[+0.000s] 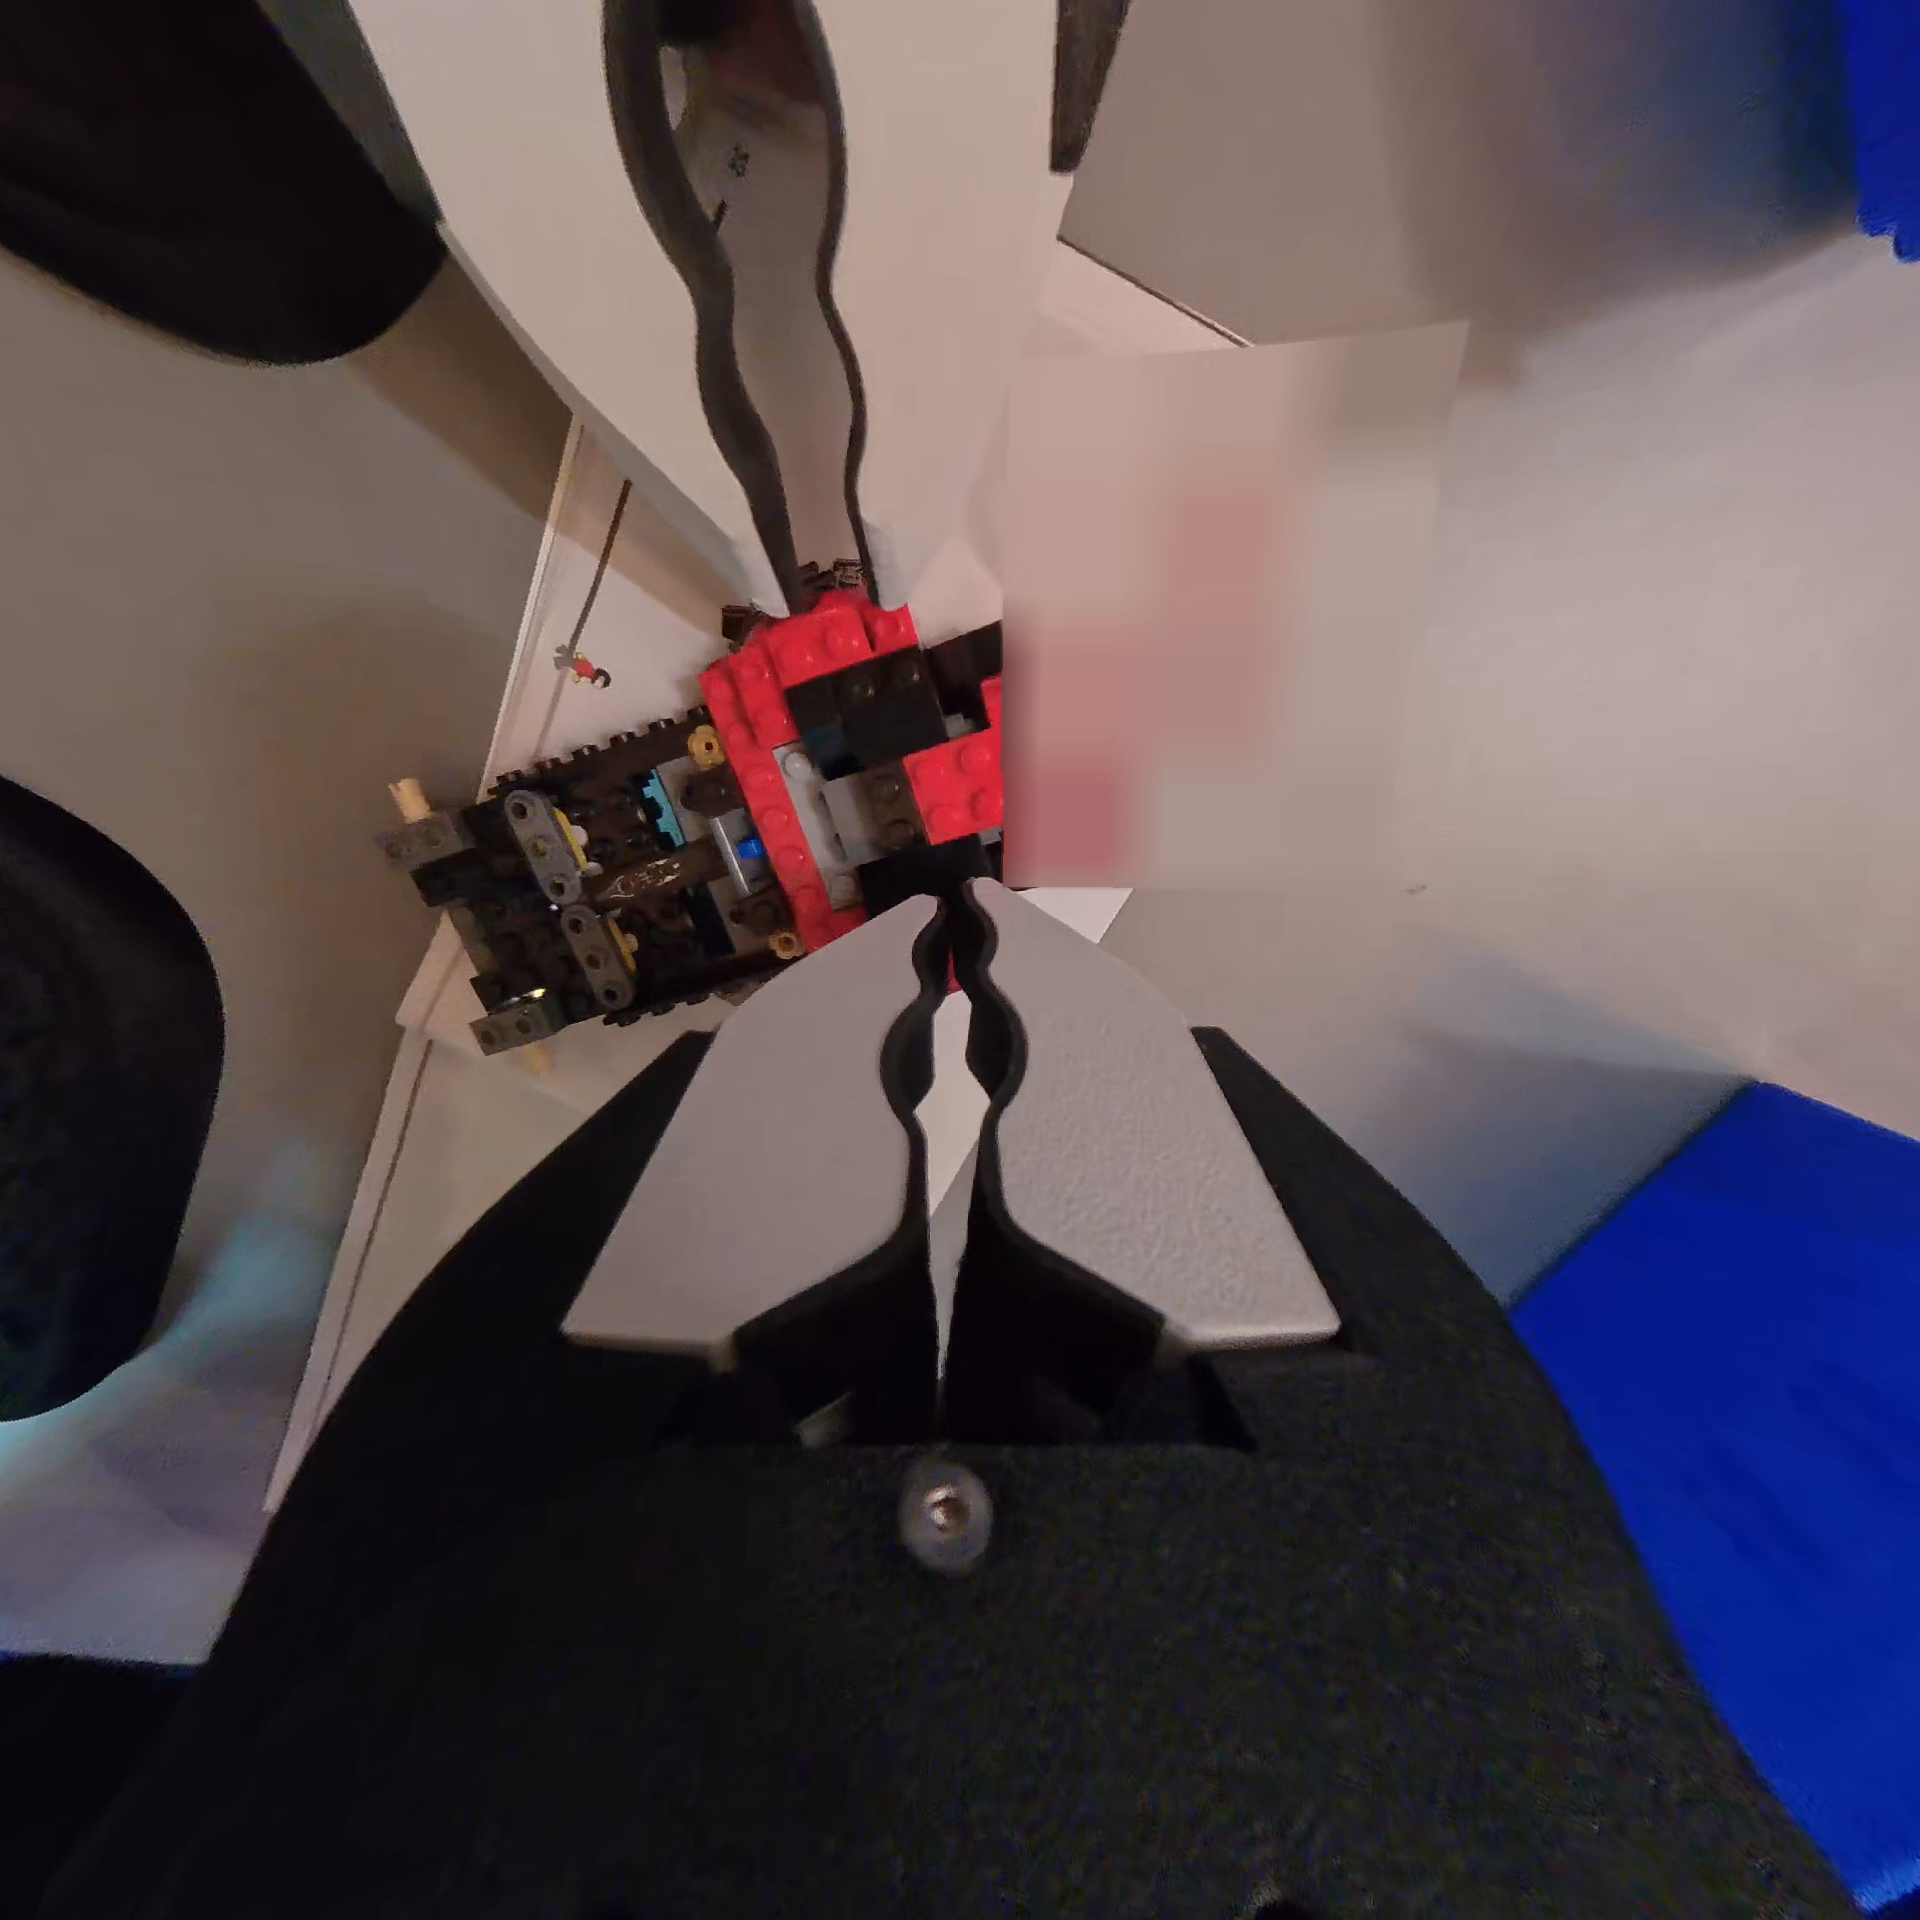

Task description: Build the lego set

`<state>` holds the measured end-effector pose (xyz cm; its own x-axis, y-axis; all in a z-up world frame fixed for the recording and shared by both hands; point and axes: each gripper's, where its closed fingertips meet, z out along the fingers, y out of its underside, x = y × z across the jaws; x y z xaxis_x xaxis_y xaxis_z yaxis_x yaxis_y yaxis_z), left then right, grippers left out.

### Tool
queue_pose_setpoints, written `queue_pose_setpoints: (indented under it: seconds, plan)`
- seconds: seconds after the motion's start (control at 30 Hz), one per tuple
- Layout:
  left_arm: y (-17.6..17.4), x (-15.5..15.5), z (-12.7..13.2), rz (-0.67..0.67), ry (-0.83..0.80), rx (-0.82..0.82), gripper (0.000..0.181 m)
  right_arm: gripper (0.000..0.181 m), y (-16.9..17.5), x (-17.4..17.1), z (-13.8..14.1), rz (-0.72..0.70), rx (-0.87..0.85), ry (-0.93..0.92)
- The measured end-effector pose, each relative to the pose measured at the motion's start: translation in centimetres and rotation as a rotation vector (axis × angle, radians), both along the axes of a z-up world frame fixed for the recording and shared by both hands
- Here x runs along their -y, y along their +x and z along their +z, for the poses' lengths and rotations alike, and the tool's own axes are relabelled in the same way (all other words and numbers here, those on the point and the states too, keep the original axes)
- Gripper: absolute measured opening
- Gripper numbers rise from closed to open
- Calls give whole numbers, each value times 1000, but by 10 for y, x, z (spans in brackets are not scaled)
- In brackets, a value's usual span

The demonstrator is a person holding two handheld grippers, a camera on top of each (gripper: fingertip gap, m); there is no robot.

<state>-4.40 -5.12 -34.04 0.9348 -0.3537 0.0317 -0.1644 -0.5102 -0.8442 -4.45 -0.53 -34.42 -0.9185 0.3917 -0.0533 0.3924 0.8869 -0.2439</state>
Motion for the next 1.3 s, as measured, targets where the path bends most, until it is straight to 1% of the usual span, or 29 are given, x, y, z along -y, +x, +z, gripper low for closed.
queue_pose_setpoints:
  seconds: [0.07,0.17,0.3,0.57,0.7,0.93,1.0,1.13,1.2,1.3]
  plan:
    - [0,0,0,0,-2,-4,11,0,-1,2,3,18,-20,9]
    - [1,0,-1,-4,-1,-7,11,0,-2,25,12,43,-41,-81]
    - [1,1,-1,-8,-6,-7,12,0,0,32,3,83,-28,-18]
    - [2,1,-2,-12,-11,-13,12,0,-2,33,-1,30,21,67]
    - [1,2,-2,-7,-7,-16,11,0,-1,33,-1,3,11,73]
    - [2,2,-4,-12,-19,-18,10,0,-2,33,-2,-81,-11,64]
    - [2,2,-4,-12,-21,-14,9,0,-2,34,-2,-124,-1,41]
    - [2,2,-4,-14,-21,-13,9,0,-2,33,-2,-144,3,54]
    - [2,2,-3,-13,-19,-12,9,0,-4,34,-2,-135,-12,65]
    - [2,3,-2,-15,-5,-16,10,0,-5,32,0,-22,-42,88]
